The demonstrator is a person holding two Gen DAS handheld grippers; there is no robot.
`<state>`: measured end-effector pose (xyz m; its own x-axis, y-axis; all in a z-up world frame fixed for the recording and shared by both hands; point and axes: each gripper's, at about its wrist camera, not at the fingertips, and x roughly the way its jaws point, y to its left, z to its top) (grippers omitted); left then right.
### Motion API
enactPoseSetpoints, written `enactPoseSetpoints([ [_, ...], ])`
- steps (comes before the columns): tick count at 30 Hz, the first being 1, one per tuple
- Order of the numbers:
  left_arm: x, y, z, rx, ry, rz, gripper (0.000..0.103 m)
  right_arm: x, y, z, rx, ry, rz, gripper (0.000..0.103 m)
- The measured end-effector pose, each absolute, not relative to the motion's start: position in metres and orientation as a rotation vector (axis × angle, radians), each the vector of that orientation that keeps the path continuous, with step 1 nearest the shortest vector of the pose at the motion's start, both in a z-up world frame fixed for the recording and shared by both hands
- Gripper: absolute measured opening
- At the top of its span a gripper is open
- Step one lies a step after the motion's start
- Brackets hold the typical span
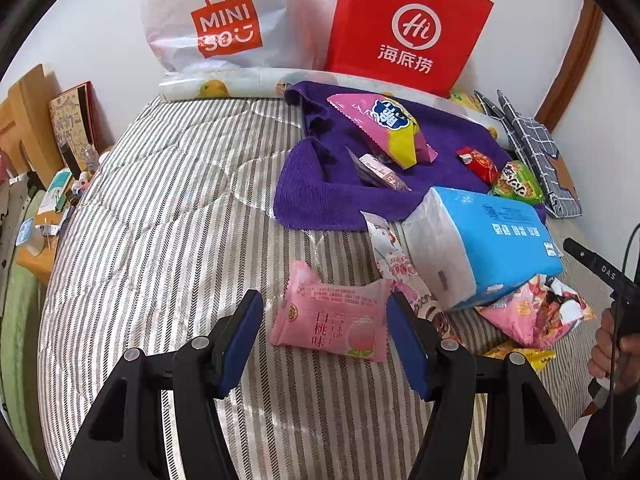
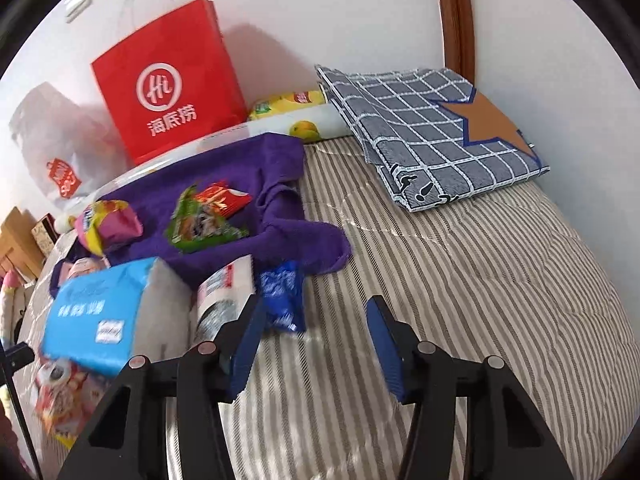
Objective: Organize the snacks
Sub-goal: 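Withdraw both grippers toward the pink packet on the bed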
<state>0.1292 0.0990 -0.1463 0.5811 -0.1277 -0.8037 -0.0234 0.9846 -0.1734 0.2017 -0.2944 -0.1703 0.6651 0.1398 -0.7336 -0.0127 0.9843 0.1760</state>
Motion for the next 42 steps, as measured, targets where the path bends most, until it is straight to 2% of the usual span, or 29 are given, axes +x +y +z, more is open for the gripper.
enactPoseSetpoints([
  [13,0.144,0.101,-0.153,-0.203,0.976,-0.063,0.064,0.228,-0.284,-0.194,0.147,0.906,0.147,0.051],
  [15,0.145,0.1,-0.154,-0.204,0.978,-0.069,0.064,0.231,-0.283,-0.196,0.152,0.922,0.166,0.054],
  [18,0.144,0.096,-0.154,-0.203,0.979,-0.08,0.064,0.232,-0.279,-0.197,0.142,0.927,0.187,0.054],
  [19,0.143,0.095,-0.154,-0.201,0.979,-0.083,0.064,0.231,-0.278,-0.197,0.138,0.922,0.192,0.053],
  [20,0.143,0.094,-0.154,-0.2,0.978,-0.087,0.064,0.23,-0.277,-0.197,0.141,0.917,0.211,0.048],
  [21,0.142,0.093,-0.154,-0.198,0.978,-0.09,0.064,0.23,-0.277,-0.197,0.149,0.917,0.234,0.036],
  [26,0.136,0.095,-0.152,-0.204,0.973,-0.088,0.064,0.224,-0.279,-0.188,0.171,0.903,0.248,0.025],
  [30,0.131,0.1,-0.15,-0.217,0.963,-0.084,0.064,0.21,-0.285,-0.18,0.174,0.892,0.247,0.02],
  [37,0.124,0.109,-0.15,-0.246,0.957,-0.084,0.064,0.172,-0.318,-0.17,0.223,0.913,0.205,0.02],
  [42,0.125,0.107,-0.153,-0.259,0.966,-0.091,0.064,0.156,-0.319,-0.163,0.145,0.908,0.173,0.021],
])
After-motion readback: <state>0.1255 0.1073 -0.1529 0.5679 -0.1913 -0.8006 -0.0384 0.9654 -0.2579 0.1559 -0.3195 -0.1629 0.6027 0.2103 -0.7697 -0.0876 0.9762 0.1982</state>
